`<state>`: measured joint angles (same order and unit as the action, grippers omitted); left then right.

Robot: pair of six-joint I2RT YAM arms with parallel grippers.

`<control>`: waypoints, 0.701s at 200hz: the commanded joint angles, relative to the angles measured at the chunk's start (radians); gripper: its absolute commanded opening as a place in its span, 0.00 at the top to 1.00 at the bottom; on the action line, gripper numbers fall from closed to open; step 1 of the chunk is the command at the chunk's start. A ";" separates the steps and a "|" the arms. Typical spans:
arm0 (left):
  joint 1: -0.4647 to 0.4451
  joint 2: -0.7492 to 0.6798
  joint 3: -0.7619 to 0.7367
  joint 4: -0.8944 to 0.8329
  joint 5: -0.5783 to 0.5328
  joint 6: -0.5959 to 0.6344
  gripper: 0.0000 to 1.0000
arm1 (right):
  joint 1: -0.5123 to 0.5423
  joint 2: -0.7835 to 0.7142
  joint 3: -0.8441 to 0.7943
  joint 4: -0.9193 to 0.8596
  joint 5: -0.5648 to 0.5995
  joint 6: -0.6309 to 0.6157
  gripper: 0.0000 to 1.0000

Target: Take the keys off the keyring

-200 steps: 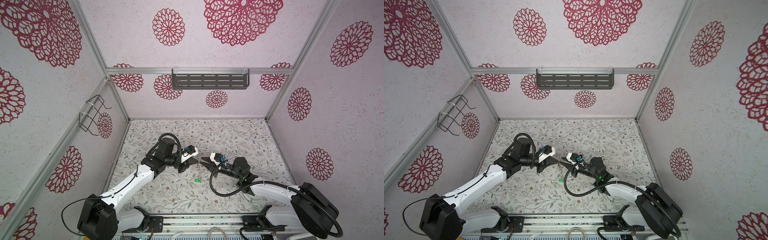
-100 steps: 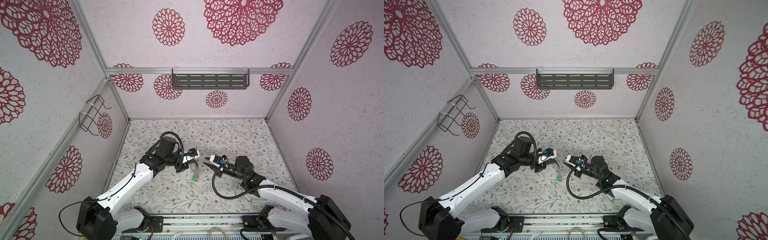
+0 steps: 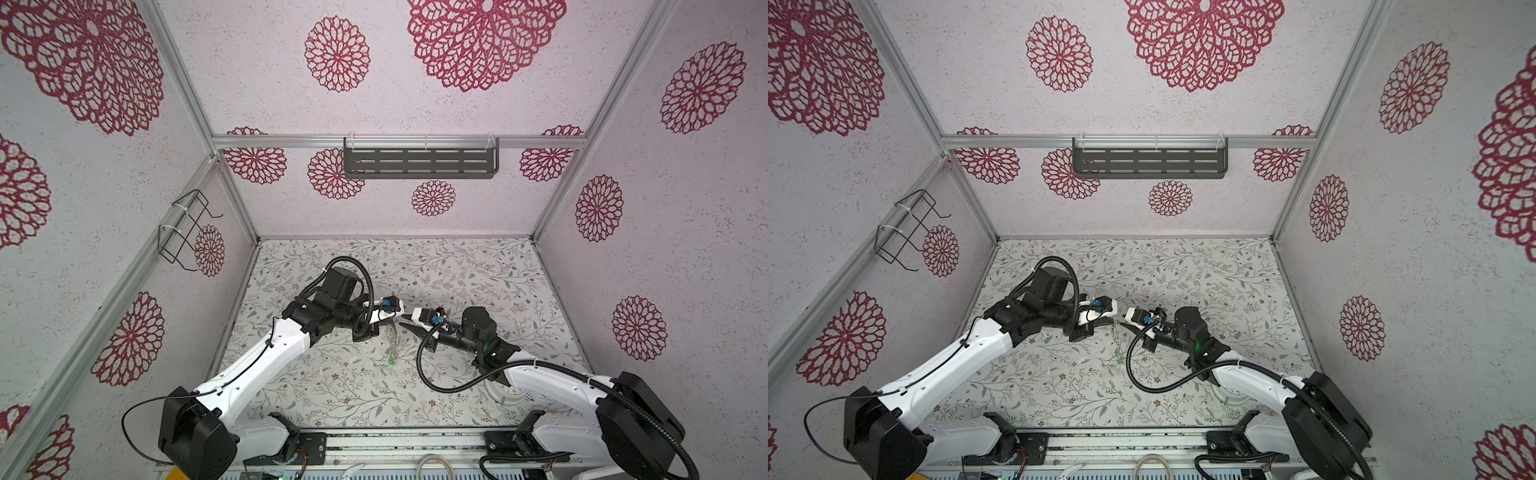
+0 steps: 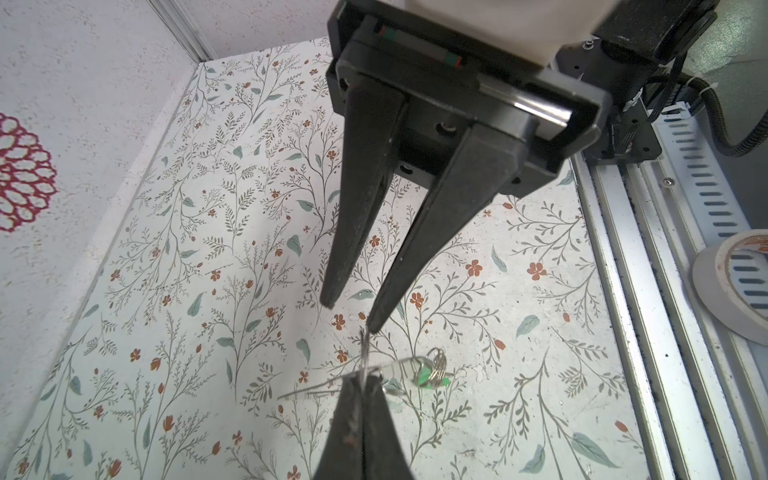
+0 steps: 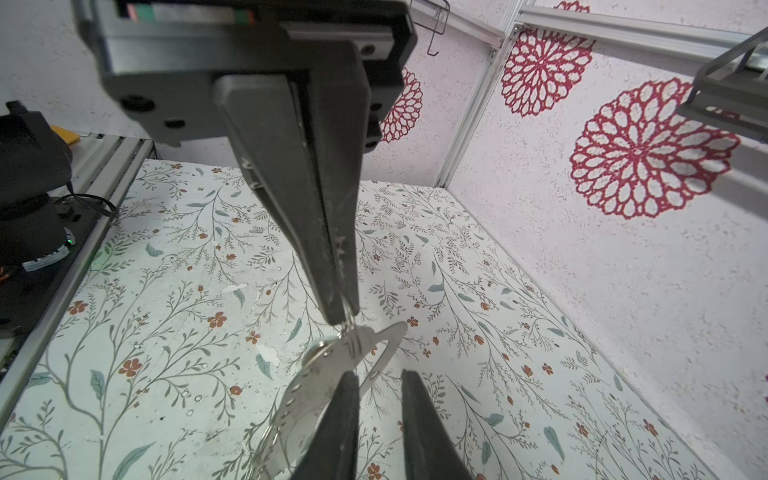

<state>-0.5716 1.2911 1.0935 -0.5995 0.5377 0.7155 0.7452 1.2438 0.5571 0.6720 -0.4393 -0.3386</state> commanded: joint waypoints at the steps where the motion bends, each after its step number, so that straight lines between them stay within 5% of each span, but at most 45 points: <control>1: -0.007 0.016 0.034 -0.035 0.015 0.027 1.00 | 0.003 -0.001 0.024 0.078 -0.039 0.029 0.78; 51: -0.011 0.042 0.068 -0.067 0.018 0.027 1.00 | 0.003 0.020 0.032 0.103 -0.066 0.056 0.81; 136: -0.017 0.050 0.077 -0.080 0.016 0.021 1.00 | 0.003 0.029 0.019 0.134 -0.067 0.075 1.00; 140: -0.014 0.048 0.077 -0.078 0.011 0.010 0.94 | 0.003 0.030 0.016 0.139 -0.067 0.078 1.00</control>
<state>-0.5777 1.3308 1.1492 -0.6666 0.5312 0.7334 0.7467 1.2774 0.5579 0.7372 -0.4984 -0.2802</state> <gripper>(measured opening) 0.040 0.051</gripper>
